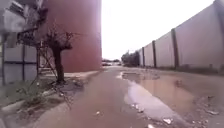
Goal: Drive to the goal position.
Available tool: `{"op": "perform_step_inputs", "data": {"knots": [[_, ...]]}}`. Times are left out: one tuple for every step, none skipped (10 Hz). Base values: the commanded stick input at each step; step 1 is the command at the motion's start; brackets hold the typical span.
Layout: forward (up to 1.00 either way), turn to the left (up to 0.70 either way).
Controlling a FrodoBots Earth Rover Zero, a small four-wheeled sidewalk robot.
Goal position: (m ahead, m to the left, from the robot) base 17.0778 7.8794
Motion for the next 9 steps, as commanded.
{"op": "perform_step_inputs", "data": {"knots": [[0.3, 0.0], [0.3, 0.0], [0.3, 0.0], [0.3, 0.0], [0.3, 0.0], [0.3, 0.0], [0.3, 0.0], [0.3, 0.0], [0.3, 0.0]]}}
